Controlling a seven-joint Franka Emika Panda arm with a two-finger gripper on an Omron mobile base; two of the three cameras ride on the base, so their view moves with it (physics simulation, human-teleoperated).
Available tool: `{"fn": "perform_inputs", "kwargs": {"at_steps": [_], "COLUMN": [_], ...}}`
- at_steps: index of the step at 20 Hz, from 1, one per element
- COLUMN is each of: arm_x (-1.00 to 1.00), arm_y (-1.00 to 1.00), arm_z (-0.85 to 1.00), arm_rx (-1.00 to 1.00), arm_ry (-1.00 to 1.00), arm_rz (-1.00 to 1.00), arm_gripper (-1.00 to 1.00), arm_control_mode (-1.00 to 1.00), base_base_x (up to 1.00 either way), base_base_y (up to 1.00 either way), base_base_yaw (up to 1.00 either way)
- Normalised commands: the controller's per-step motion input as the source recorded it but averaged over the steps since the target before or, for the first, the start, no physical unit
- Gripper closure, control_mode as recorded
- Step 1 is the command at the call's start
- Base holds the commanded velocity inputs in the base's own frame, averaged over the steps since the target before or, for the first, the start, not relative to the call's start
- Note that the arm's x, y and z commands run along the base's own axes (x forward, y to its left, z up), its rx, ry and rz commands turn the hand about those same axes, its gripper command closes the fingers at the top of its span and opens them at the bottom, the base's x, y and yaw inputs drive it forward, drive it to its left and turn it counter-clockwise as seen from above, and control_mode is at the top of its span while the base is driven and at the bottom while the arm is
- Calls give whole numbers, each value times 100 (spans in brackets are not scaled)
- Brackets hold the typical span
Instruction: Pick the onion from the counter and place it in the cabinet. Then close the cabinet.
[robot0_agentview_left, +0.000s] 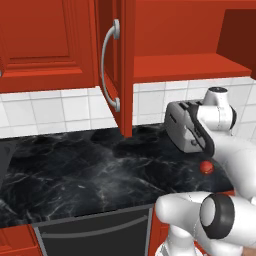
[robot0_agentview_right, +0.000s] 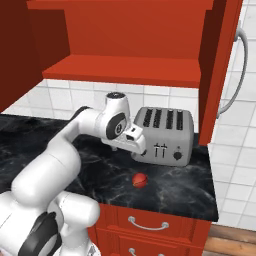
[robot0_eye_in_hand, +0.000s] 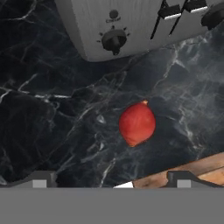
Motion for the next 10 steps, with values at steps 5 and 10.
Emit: {"fn": "perform_inputs", "kwargs": {"at_steps": [5,10], "arm_x": [0,0], "arm_y": [-37,-22], "arm_z": [-43,-40], "arm_rx": [0,0], "arm_ry": [0,0], "arm_rz": [0,0], "arm_gripper": [-100,-100], "arm_control_mode": [-100,-100], "base_base_x": [0,0], "base_base_y": [0,0], "base_base_yaw": [0,0]}}
